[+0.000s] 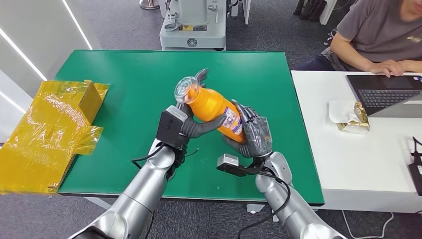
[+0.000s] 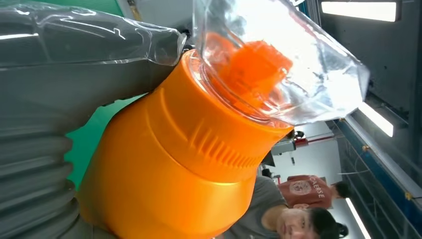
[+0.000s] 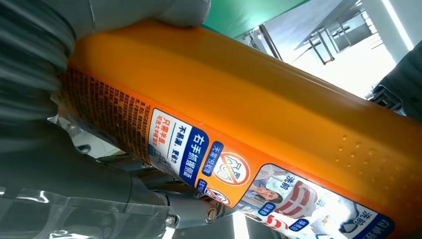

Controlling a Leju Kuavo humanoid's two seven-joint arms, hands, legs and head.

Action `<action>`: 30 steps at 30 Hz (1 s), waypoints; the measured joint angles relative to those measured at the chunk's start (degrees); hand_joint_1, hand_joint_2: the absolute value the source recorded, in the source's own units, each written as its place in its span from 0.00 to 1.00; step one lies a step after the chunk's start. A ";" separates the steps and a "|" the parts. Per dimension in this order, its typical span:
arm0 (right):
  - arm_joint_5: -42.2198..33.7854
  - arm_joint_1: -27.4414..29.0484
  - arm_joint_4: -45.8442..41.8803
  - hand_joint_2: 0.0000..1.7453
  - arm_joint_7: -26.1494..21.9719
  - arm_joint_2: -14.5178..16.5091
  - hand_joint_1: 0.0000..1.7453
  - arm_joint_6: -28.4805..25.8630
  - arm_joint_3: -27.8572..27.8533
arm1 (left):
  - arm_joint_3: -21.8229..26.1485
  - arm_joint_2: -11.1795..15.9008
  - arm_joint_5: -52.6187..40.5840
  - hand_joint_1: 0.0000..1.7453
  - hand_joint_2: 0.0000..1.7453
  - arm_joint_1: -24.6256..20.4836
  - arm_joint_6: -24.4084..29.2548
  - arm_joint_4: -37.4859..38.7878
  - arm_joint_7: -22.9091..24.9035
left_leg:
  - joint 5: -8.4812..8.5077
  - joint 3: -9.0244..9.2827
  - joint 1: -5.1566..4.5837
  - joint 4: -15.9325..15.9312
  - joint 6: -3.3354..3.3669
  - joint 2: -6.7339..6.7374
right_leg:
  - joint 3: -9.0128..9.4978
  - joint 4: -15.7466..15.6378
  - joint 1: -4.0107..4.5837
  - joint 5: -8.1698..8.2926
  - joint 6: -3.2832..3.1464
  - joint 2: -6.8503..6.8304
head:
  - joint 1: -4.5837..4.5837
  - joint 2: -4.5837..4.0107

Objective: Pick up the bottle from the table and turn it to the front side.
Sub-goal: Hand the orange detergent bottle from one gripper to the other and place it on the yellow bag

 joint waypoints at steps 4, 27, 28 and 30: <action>2.11 -0.06 -0.05 1.00 0.00 0.39 1.00 0.01 -1.04 | 0.03 -0.04 2.00 1.00 1.00 1.05 -0.28 -0.84 -0.58 | 0.00 0.00 0.00 0.00 0.00 0.00 | 0.00 0.00 0.00 0.00 0.00 0.00 | 0.00 0.00; 3.75 1.30 -1.13 1.00 -0.40 1.74 0.27 0.01 -2.06 | 0.17 0.73 3.96 1.00 1.00 5.69 2.49 -8.27 -0.70 | 0.00 0.00 0.00 -0.01 0.00 0.01 | 0.00 -0.01 0.00 0.00 0.00 0.01 | 0.00 0.00; 3.66 1.36 -1.13 1.00 -0.40 1.76 0.02 0.01 -2.06 | 0.17 0.74 3.96 1.00 1.00 5.72 2.59 -8.38 -0.70 | 0.00 0.00 0.00 -0.01 0.00 0.01 | 0.00 -0.01 0.00 0.00 0.00 0.00 | 0.00 0.00; 2.97 1.77 -1.20 1.00 -0.41 1.80 0.00 0.01 -2.05 | 0.17 0.76 3.97 1.00 1.00 5.73 2.98 -8.68 -0.71 | 0.00 0.00 0.01 -0.01 0.00 -0.01 | 0.00 -0.01 0.00 -0.01 0.00 -0.01 | 0.00 0.00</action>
